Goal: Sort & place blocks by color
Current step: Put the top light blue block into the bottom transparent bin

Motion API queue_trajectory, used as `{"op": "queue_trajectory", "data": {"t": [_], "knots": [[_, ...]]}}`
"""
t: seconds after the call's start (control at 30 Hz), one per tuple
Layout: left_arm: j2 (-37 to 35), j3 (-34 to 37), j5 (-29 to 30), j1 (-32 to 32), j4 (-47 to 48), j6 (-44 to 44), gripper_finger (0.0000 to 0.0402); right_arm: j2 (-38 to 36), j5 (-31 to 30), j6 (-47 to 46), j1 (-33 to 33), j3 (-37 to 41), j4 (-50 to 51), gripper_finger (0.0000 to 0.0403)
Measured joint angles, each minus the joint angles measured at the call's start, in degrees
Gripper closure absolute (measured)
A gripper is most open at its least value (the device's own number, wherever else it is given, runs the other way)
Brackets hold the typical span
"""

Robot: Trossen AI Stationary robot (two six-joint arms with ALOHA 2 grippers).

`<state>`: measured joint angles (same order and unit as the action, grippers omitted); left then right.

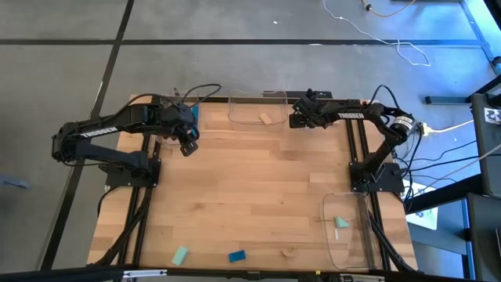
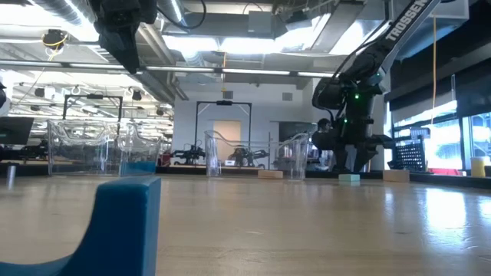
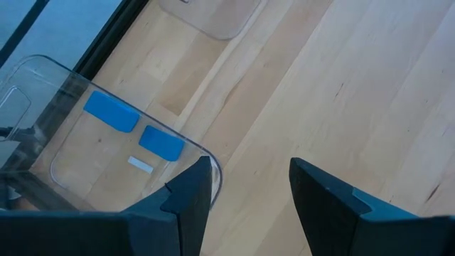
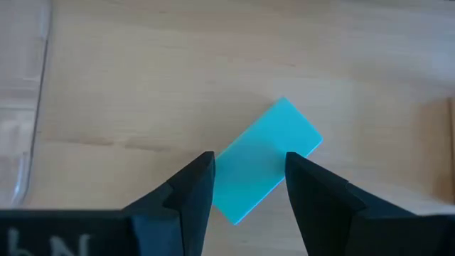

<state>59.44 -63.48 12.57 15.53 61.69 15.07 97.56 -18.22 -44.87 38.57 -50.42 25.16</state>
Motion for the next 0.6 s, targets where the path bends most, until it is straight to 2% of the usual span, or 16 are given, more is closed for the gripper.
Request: {"op": "queue_trajectory", "data": {"t": [0.23,0.6], "knots": [[0.0,0.0,0.0,0.0,0.0,0.0,0.0221,-0.7,5.1,2.0,-0.8,0.0,1.6,0.0228],[0.0,0.0,0.0,0.0,0.0,0.0,0.0221,-4.4,13.8,5.5,-4.8,0.2,16.3,0.0228]]}}
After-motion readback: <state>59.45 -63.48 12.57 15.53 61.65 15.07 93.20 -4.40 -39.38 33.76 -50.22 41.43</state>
